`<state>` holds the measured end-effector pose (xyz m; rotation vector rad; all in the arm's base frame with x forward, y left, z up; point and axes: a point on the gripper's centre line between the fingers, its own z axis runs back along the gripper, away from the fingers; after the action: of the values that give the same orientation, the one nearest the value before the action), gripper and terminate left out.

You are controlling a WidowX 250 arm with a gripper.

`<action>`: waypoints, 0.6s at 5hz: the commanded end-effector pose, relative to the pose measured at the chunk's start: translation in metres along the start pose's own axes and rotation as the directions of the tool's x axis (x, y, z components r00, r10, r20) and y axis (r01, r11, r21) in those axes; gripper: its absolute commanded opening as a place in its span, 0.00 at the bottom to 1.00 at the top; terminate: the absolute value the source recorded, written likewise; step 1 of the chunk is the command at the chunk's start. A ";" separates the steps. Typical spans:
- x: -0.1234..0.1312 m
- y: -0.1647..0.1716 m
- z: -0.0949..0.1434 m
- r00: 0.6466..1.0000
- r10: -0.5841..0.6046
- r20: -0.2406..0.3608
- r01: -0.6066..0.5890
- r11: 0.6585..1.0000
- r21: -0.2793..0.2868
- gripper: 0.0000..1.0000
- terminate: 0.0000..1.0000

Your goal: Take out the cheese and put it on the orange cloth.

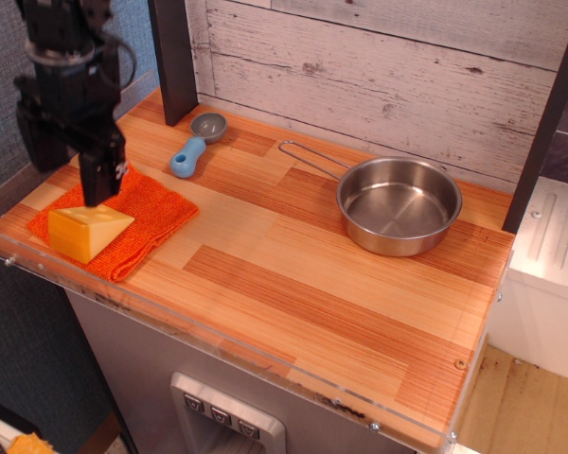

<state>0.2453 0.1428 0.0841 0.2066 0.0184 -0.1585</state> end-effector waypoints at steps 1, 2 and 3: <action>0.005 -0.002 0.031 0.998 0.036 0.057 -0.036 0.999 -0.001 1.00 0.00; 0.008 -0.008 0.029 0.997 0.046 0.066 -0.042 0.997 -0.062 1.00 0.00; 0.009 -0.012 0.027 0.997 0.056 0.055 -0.051 0.994 -0.099 1.00 0.00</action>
<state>0.2459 0.1141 0.0836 0.0772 0.0050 -0.1142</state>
